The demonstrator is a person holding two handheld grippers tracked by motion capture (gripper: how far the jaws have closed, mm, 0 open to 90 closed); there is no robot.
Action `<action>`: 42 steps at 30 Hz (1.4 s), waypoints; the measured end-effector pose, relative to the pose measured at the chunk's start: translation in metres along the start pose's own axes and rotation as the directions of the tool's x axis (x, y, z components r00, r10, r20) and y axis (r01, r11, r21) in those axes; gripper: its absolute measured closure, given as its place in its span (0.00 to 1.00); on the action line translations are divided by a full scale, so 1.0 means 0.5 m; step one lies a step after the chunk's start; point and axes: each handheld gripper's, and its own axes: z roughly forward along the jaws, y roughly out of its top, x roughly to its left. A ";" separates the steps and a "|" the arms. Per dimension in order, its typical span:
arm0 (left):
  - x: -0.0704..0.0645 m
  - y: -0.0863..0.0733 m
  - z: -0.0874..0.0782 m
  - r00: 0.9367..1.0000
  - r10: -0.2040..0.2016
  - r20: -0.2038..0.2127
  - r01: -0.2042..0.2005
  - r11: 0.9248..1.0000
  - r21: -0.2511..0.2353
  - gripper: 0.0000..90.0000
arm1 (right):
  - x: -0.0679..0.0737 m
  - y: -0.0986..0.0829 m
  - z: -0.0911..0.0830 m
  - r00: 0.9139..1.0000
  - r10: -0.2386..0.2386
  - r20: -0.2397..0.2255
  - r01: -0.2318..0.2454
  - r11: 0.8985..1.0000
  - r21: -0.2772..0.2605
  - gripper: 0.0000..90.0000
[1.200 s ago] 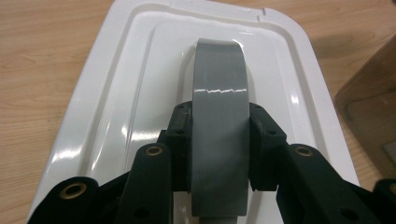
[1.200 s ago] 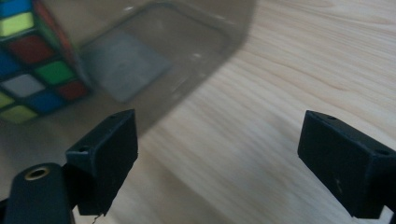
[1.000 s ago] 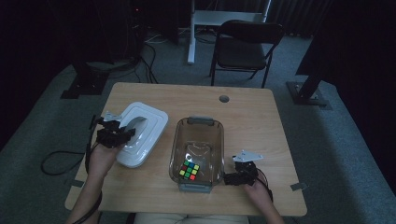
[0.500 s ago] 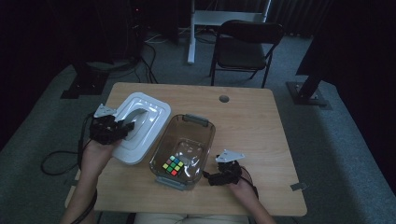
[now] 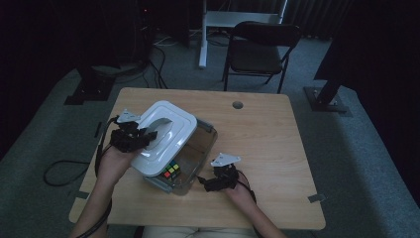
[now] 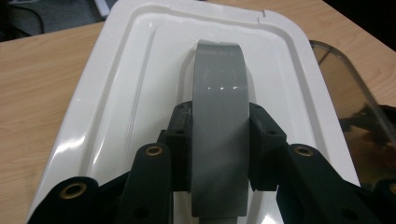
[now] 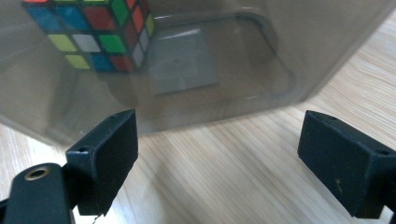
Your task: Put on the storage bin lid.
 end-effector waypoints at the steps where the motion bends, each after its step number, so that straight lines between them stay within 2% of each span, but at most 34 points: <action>1: -0.004 0.001 0.003 1.000 0.004 0.005 -0.004 1.000 0.003 0.75 | 0.002 0.006 0.011 1.000 0.000 -0.018 -0.001 1.000 -0.005 0.13; 2: -0.006 0.002 0.006 1.000 0.004 0.007 -0.004 1.000 0.005 0.75 | 0.002 0.006 0.011 1.000 0.000 -0.018 -0.001 1.000 -0.005 0.13; 7: -0.009 0.003 0.013 1.000 -0.002 0.017 0.002 1.000 0.013 0.75 | 0.011 0.026 0.042 0.997 0.017 -0.075 -0.018 1.000 -0.004 0.13; 16: -0.014 0.005 0.013 0.999 0.026 0.034 -0.026 1.000 0.014 0.75 | 0.015 0.046 0.069 0.997 0.027 -0.076 -0.029 0.999 -0.016 0.13; 18: -0.022 0.005 0.019 0.998 0.039 0.057 -0.040 0.999 0.028 0.75 | 0.011 0.043 0.060 0.997 0.043 -0.068 -0.046 0.998 -0.033 0.14; 21: -0.027 0.005 0.026 0.997 0.044 0.060 -0.046 0.998 0.033 0.75 | 0.007 0.040 0.052 0.997 0.053 -0.052 -0.055 0.998 -0.040 0.14; 23: -0.030 0.004 0.034 0.997 0.049 0.057 -0.052 0.998 0.045 0.75 | 0.002 0.038 0.045 0.997 0.054 -0.048 -0.056 0.998 -0.041 0.14; 24: -0.030 0.003 0.040 0.997 0.042 0.069 -0.045 0.998 0.053 0.75 | 0.000 0.037 0.036 0.998 0.052 -0.034 -0.054 0.997 -0.048 0.14; 28: -0.034 0.002 0.046 0.996 0.047 0.076 -0.051 0.997 0.050 0.75 | -0.004 0.034 0.020 0.999 0.041 -0.014 -0.042 0.997 -0.060 0.14; 32: -0.037 0.001 0.057 0.995 0.053 0.090 -0.059 0.996 0.067 0.75 | -0.008 0.030 0.007 0.999 0.038 -0.014 -0.038 0.997 -0.064 0.14; 35: -0.036 -0.001 0.064 0.995 0.052 0.091 -0.059 0.995 0.077 0.75 | -0.009 0.027 0.002 0.999 0.041 -0.011 -0.041 0.997 -0.066 0.14; 36: -0.030 -0.004 0.067 0.994 0.035 0.103 -0.043 0.996 0.076 0.75 | -0.012 0.023 -0.002 0.999 0.045 -0.017 -0.046 0.997 -0.066 0.14; 37: -0.030 -0.004 0.067 0.994 0.035 0.103 -0.043 0.996 0.076 0.75 | -0.012 0.023 -0.002 0.999 0.045 -0.017 -0.046 0.997 -0.066 0.14; 42: -0.028 -0.013 0.067 0.993 0.026 0.113 -0.032 0.998 0.056 0.75 | -0.020 0.016 -0.009 0.999 0.051 -0.005 -0.051 0.996 -0.067 0.14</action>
